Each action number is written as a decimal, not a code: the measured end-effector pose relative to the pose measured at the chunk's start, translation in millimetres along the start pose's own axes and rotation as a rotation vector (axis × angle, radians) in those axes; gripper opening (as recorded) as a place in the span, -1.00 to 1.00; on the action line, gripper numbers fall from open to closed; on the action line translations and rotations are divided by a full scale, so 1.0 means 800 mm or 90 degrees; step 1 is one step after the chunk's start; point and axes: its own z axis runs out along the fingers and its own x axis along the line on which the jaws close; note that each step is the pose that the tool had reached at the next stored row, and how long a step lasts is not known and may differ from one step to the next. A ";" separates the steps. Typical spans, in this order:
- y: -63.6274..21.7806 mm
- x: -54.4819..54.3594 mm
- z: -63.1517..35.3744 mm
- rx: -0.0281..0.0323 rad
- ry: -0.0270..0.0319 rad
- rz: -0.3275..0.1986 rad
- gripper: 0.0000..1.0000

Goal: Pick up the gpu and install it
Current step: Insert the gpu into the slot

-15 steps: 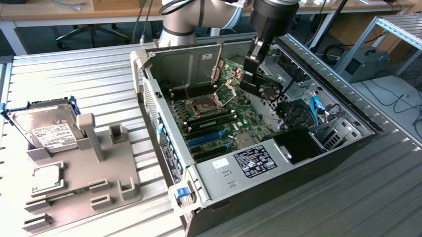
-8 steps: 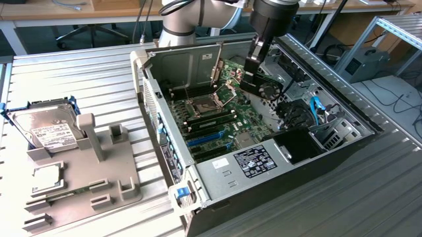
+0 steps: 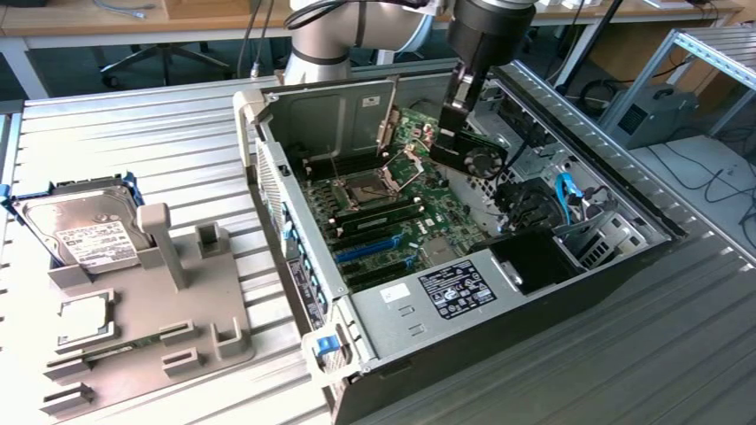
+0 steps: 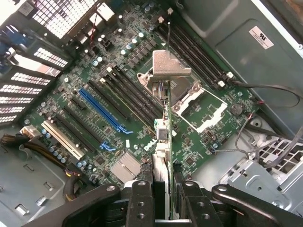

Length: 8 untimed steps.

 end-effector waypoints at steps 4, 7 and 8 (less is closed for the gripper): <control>0.000 0.000 0.000 -0.0001 0.0002 -0.013 -0.46; 0.000 0.000 0.000 -0.0003 0.0004 -0.023 -0.46; 0.000 0.000 0.000 -0.0003 0.0004 -0.026 -0.46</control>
